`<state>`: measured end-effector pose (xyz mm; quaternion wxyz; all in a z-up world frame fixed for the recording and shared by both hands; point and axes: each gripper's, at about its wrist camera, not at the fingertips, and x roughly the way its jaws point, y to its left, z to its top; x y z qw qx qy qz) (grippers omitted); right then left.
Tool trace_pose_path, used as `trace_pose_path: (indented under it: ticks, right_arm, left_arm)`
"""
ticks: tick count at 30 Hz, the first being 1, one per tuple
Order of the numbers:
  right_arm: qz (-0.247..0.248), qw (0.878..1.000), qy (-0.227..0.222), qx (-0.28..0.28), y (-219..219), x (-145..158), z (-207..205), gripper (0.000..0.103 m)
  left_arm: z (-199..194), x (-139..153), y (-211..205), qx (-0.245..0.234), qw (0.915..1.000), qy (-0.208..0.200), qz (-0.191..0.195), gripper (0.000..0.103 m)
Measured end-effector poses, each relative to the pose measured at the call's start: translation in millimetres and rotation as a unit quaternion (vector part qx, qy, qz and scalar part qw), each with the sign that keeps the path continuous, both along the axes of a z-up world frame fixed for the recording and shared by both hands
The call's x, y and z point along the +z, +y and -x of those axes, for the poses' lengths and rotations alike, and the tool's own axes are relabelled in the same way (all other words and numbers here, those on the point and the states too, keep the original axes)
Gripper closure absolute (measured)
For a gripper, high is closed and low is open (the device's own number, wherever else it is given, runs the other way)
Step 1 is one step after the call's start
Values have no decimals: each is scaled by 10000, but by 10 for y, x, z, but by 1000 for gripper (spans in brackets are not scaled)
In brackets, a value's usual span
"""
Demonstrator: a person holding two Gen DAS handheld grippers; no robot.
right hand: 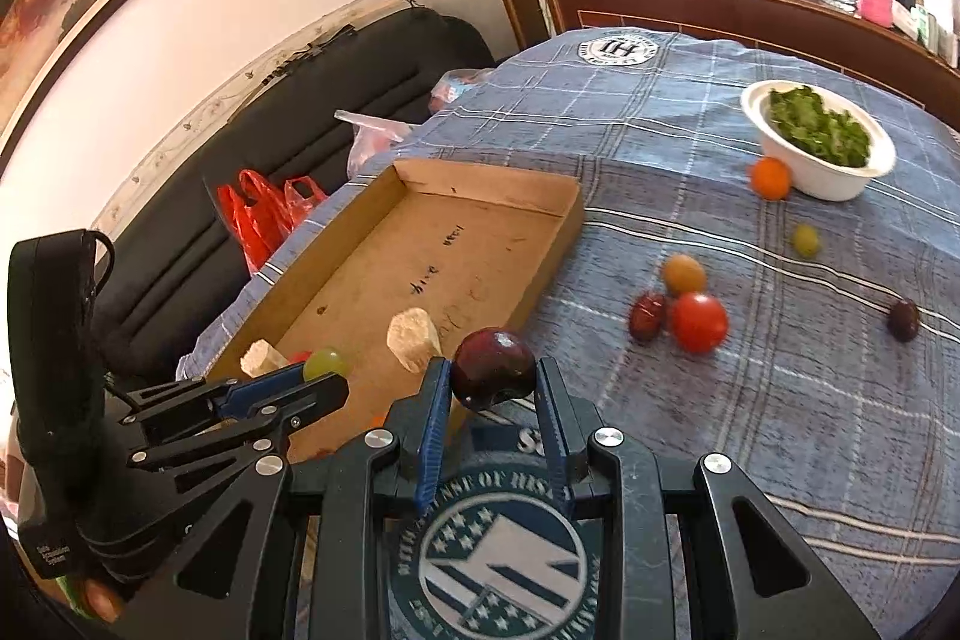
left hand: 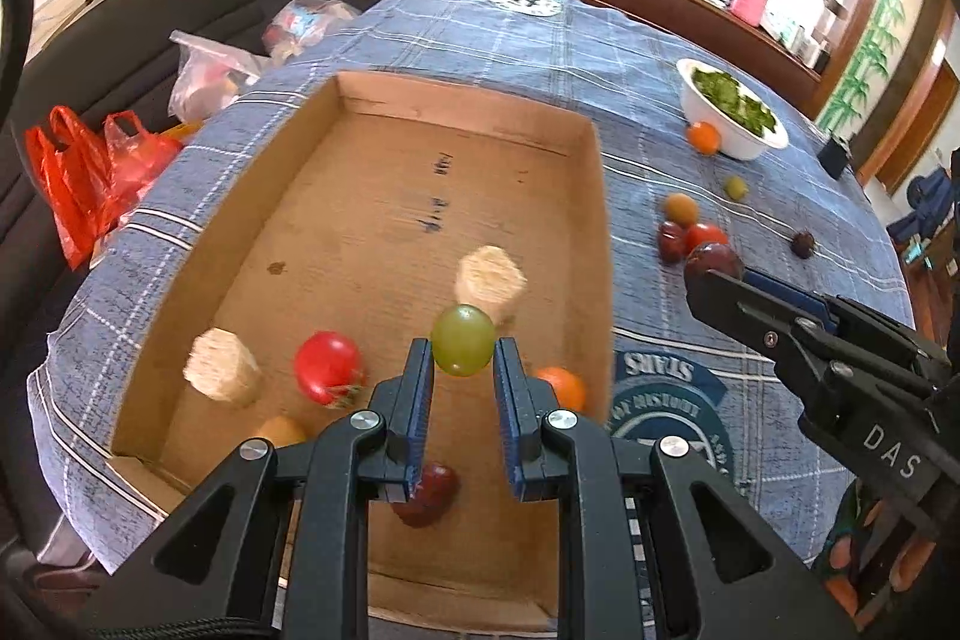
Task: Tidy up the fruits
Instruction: 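Carry the grape and plum over the cardboard tray with both tools, then open the left tool dropping the grape while the right tool releases the plum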
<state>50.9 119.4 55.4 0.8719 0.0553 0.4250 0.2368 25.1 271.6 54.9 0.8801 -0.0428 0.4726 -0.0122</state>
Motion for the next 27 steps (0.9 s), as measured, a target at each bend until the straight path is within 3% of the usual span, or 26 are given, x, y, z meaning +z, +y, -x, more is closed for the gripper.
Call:
trace_pose_path:
  ticks: [12, 27]
  right_arm:
    - [51, 9998, 53, 209, 472, -100, -472, 74]
    - [729, 9963, 260, 374, 834, -513, -904, 74]
  left_arm:
    - [-318, -112, 403, 422, 9989, 226, 1, 85]
    - [-625, -394, 260, 282, 9969, 712, -188, 85]
